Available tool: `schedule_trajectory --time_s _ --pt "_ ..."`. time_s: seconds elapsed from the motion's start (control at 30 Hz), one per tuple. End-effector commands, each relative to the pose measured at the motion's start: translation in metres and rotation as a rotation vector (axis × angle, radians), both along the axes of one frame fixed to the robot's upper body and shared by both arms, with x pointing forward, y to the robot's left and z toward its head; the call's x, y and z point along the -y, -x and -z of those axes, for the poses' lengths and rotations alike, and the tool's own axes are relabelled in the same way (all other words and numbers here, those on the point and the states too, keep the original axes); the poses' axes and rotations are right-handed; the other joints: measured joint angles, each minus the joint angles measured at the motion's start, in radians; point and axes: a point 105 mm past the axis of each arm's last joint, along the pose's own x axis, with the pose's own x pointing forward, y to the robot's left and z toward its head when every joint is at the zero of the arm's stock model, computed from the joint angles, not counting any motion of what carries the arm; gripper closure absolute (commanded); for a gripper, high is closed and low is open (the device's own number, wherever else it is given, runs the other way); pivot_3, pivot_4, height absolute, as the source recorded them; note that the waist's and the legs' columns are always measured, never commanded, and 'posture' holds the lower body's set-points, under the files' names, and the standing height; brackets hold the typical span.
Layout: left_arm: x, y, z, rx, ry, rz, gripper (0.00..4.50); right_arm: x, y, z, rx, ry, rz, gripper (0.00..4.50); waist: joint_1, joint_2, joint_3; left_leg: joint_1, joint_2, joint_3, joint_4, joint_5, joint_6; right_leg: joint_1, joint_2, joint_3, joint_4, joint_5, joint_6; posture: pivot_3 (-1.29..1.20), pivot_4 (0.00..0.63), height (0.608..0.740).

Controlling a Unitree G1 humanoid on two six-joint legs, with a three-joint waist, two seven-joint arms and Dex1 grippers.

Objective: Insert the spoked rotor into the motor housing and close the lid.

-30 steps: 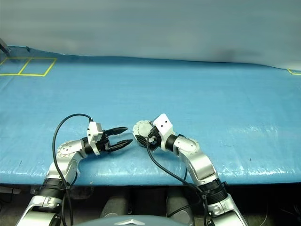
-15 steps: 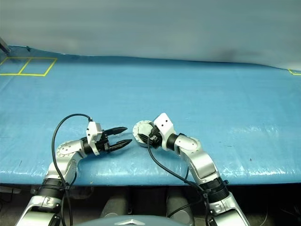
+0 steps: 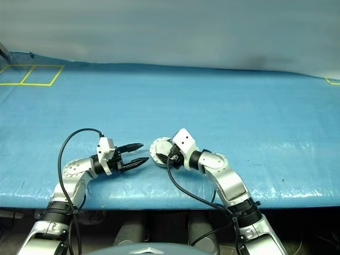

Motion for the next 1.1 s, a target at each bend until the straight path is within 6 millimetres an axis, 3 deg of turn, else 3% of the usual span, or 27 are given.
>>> schedule_trajectory --time_s 0.03,0.37,0.63,1.1 --pt "0.001 0.000 -0.011 0.054 0.008 0.008 1.38 -0.003 0.001 0.001 0.010 0.013 -0.024 1.47 0.000 0.000 0.000 0.000 0.000 0.000 0.000 0.000 0.000 0.000 0.000 0.000 0.000 0.000 0.000 0.00 0.150 0.740" --pt "0.000 0.000 -0.012 0.055 0.012 0.003 1.38 0.002 0.001 0.010 -0.008 0.055 -0.020 1.47 -0.001 0.000 0.000 0.001 0.000 0.000 0.000 0.000 0.000 0.001 0.000 0.000 0.000 0.000 0.000 0.00 0.150 0.740" --pt "0.001 0.000 -0.010 0.050 0.013 0.001 1.38 0.001 0.000 -0.001 -0.067 -0.043 -0.006 1.47 0.001 0.000 0.000 0.001 0.000 0.000 0.000 0.000 0.000 0.001 0.000 0.000 0.000 0.000 0.000 0.00 0.150 0.740" --pt "0.002 0.001 -0.009 0.046 0.012 0.001 1.38 0.008 -0.002 0.007 -0.022 0.074 -0.012 1.47 0.002 0.000 0.000 0.001 0.000 0.000 0.000 0.000 0.000 0.001 0.000 0.000 0.000 0.000 0.000 0.00 0.150 0.740"
